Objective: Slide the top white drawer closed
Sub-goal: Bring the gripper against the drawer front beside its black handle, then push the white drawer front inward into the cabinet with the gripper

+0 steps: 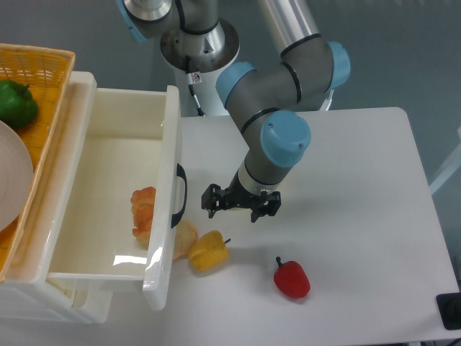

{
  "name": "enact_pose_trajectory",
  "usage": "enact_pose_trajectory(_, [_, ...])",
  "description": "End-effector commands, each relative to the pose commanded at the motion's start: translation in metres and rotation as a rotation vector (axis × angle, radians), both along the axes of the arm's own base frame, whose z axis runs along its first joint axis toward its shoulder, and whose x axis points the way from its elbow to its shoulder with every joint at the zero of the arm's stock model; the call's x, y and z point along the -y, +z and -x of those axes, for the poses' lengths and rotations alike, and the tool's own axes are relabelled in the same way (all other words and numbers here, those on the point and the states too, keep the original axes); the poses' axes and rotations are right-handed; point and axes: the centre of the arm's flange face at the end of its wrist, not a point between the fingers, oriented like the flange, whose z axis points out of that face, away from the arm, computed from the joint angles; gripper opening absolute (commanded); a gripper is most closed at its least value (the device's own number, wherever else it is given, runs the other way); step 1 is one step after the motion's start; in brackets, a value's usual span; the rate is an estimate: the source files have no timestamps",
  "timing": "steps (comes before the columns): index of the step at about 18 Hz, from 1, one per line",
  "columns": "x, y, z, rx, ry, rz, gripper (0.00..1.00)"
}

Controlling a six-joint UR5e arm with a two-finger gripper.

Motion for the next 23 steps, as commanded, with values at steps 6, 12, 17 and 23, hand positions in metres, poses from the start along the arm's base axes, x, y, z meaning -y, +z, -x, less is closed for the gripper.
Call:
enact_pose_trajectory(6, [-0.006,-0.001,-0.009,0.002,-0.017,0.002,1.0])
enact_pose_trajectory(12, [-0.01,-0.001,-0.015,0.003,-0.023,0.003,1.0])
enact_pose_trajectory(17, [-0.015,0.002,-0.022,0.002,-0.037,-0.003,1.0])
enact_pose_trajectory(23, [-0.017,0.005,-0.026,0.002,-0.042,-0.008,1.0])
